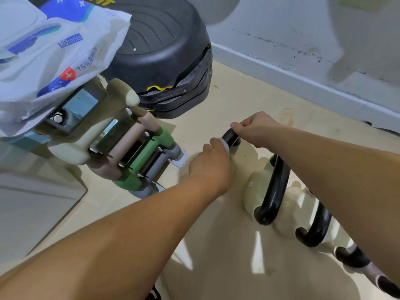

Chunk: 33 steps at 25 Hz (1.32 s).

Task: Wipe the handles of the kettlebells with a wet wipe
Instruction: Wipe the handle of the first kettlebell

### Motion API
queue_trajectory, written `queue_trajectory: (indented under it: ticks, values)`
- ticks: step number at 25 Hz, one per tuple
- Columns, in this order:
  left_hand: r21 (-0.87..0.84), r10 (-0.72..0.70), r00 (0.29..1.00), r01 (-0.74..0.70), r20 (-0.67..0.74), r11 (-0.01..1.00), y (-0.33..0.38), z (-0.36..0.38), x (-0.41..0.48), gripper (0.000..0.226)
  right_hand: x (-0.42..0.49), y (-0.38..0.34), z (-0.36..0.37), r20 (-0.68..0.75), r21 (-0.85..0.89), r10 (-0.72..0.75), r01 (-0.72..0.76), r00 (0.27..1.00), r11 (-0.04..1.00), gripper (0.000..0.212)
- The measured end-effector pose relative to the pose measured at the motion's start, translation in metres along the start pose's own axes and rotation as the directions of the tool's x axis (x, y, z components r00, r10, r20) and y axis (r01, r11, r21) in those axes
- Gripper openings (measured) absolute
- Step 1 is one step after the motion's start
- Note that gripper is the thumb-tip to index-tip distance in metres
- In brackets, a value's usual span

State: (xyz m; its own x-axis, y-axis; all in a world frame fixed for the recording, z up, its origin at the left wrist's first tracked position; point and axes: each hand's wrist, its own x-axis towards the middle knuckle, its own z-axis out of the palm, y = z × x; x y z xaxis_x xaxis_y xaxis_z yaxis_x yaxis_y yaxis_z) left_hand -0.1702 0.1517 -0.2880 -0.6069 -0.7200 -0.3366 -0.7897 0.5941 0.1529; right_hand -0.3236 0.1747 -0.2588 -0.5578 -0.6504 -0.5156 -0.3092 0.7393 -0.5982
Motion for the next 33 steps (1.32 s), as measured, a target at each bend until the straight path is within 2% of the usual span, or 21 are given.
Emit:
queue_trajectory:
  ticks: [2, 4, 7, 10, 12, 14, 16, 19, 23, 25, 27, 28, 30, 31, 33]
  values:
    - [-0.112, -0.041, 0.997, 0.047, 0.064, 0.993, 0.003, -0.005, 0.014, 0.048, 0.0, -0.002, 0.001, -0.009, 0.005, -0.004, 0.004, 1.0, 1.0, 0.051]
    - [-0.209, -0.033, 0.999, 0.038, 0.028, 0.977, 0.001, -0.003, 0.01, 0.048, 0.0, -0.004, 0.002, -0.005, 0.016, -0.011, 0.011, 1.0, 1.0, 0.047]
    - [-0.31, 0.007, 0.987, -0.058, -0.162, 0.949, -0.016, 0.027, -0.035, 0.074, -0.003, -0.002, 0.003, 0.04, 0.004, -0.039, 0.038, 0.998, 0.999, 0.061]
    - [-0.449, -0.004, 0.989, -0.063, -0.147, 0.891, -0.034, 0.053, -0.075, 0.092, -0.011, 0.0, 0.006, 0.095, 0.017, -0.059, 0.058, 0.994, 0.998, 0.053]
    - [-0.414, -0.048, 0.988, -0.017, -0.148, 0.91, -0.028, 0.049, -0.063, 0.09, -0.015, -0.003, 0.008, 0.08, -0.01, -0.07, 0.071, 0.994, 0.997, 0.046]
    - [-0.257, -0.098, 0.983, 0.055, -0.158, 0.965, -0.014, 0.034, -0.042, 0.083, -0.015, -0.008, 0.009, 0.077, -0.04, -0.071, 0.074, 0.995, 0.996, 0.046]
    - [-0.085, -0.069, 0.978, 0.053, -0.199, 0.995, -0.007, 0.024, -0.025, 0.079, -0.009, -0.007, 0.008, 0.066, -0.043, -0.065, 0.068, 0.996, 0.997, 0.046]
    - [0.064, 0.034, 0.989, -0.025, -0.141, 0.998, -0.007, 0.014, -0.008, 0.068, 0.0, -0.005, 0.009, 0.046, 0.003, -0.048, 0.048, 0.998, 0.999, 0.052]
    - [-0.15, 0.012, 0.998, -0.004, 0.055, 0.989, 0.016, -0.011, 0.037, 0.056, 0.005, -0.004, 0.016, 0.014, 0.023, -0.063, 0.063, 0.998, 0.998, 0.057]
    - [-0.229, 0.012, 1.0, -0.013, -0.008, 0.973, 0.013, -0.002, 0.027, 0.058, 0.003, -0.005, 0.015, 0.003, 0.019, -0.063, 0.062, 0.998, 0.998, 0.052]
    - [-0.21, 0.053, 0.981, -0.093, -0.189, 0.973, -0.007, 0.027, -0.013, 0.076, -0.001, -0.008, 0.013, 0.005, 0.008, -0.053, 0.053, 0.999, 0.999, 0.048]
    - [-0.247, 0.075, 0.974, -0.128, -0.212, 0.96, -0.02, 0.04, -0.039, 0.087, -0.003, -0.009, 0.013, 0.005, 0.004, -0.046, 0.046, 0.999, 0.999, 0.047]
    - [-0.321, 0.11, 0.984, -0.151, -0.141, 0.935, -0.039, 0.057, -0.073, 0.1, -0.005, -0.01, 0.011, 0.01, 0.003, -0.042, 0.042, 0.999, 0.999, 0.047]
    - [-0.311, 0.12, 0.985, -0.155, -0.127, 0.938, -0.042, 0.057, -0.075, 0.1, -0.005, -0.01, 0.011, 0.018, -0.002, -0.045, 0.045, 0.999, 0.999, 0.048]
    - [-0.253, 0.072, 0.98, -0.118, -0.184, 0.96, -0.029, 0.043, -0.055, 0.085, -0.005, -0.01, 0.011, 0.029, -0.018, -0.037, 0.038, 0.999, 0.999, 0.047]
